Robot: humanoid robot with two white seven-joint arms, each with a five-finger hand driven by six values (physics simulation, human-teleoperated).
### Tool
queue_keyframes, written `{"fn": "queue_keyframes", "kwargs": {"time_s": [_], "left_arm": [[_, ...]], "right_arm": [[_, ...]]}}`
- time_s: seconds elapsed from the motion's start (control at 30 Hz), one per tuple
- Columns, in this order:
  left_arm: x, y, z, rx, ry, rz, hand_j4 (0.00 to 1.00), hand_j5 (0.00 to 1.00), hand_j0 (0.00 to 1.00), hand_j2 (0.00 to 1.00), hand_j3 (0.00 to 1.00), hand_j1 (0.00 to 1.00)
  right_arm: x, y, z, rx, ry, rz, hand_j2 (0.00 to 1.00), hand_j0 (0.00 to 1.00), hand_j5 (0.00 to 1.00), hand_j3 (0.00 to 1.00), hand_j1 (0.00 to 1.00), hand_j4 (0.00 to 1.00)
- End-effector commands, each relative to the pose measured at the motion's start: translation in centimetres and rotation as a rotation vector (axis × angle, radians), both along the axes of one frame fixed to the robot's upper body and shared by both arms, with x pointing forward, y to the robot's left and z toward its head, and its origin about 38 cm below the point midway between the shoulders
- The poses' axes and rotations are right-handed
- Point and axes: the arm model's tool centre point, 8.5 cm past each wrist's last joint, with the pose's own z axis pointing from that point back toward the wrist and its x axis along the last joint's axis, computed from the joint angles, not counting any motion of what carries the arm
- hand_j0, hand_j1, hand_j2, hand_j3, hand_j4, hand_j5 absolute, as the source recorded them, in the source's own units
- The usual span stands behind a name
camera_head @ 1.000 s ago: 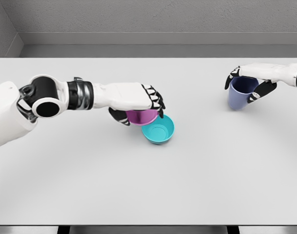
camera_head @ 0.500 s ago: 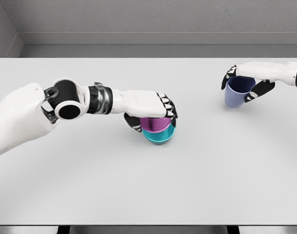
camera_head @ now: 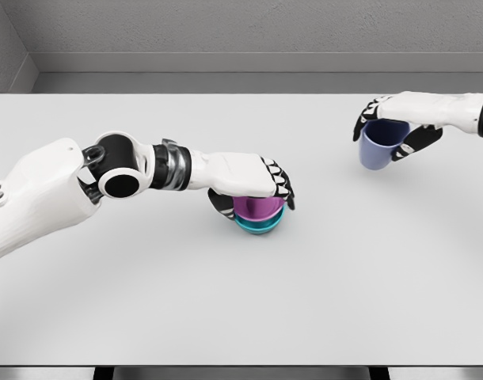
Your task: Stacking bowl and cup with both arms
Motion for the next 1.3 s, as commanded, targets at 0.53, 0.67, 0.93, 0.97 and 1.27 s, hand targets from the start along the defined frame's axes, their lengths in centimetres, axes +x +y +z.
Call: {"fn": "queue_keyframes", "kwargs": {"time_s": [0.53,0.67,0.93,0.97,1.27], "left_arm": [[0.2,1.2,0.6,-0.004,-0.01,0.014,1.0,1.0,1.0,1.0,1.0,1.0],[0.2,3.1,2.1,-0.013,-0.04,0.032,1.0,1.0,1.0,1.0,1.0,1.0],[0.1,8.5,7.5,-0.133,-0.134,-0.026,1.0,1.0,1.0,1.0,1.0,1.0],[0.1,9.5,7.8,-0.172,-0.12,-0.015,1.0,1.0,1.0,1.0,1.0,1.0],[-0.8,19.6,9.6,-0.495,-0.206,0.193,1.0,1.0,1.0,1.0,1.0,1.0]], "right_arm": [[-0.6,2.0,1.1,0.02,-0.024,0.065,0.59,0.59,0.59,0.59,0.59,0.59],[-0.6,2.2,1.4,0.021,-0.034,0.075,0.59,0.59,0.59,0.59,0.59,0.59],[-1.6,4.0,2.4,0.037,-0.064,0.159,0.59,0.59,0.59,0.59,0.59,0.59],[-1.7,4.3,2.4,0.038,-0.067,0.171,0.59,0.59,0.59,0.59,0.59,0.59],[-2.8,6.3,4.1,0.06,-0.112,0.248,0.59,0.59,0.59,0.59,0.59,0.59]]}}
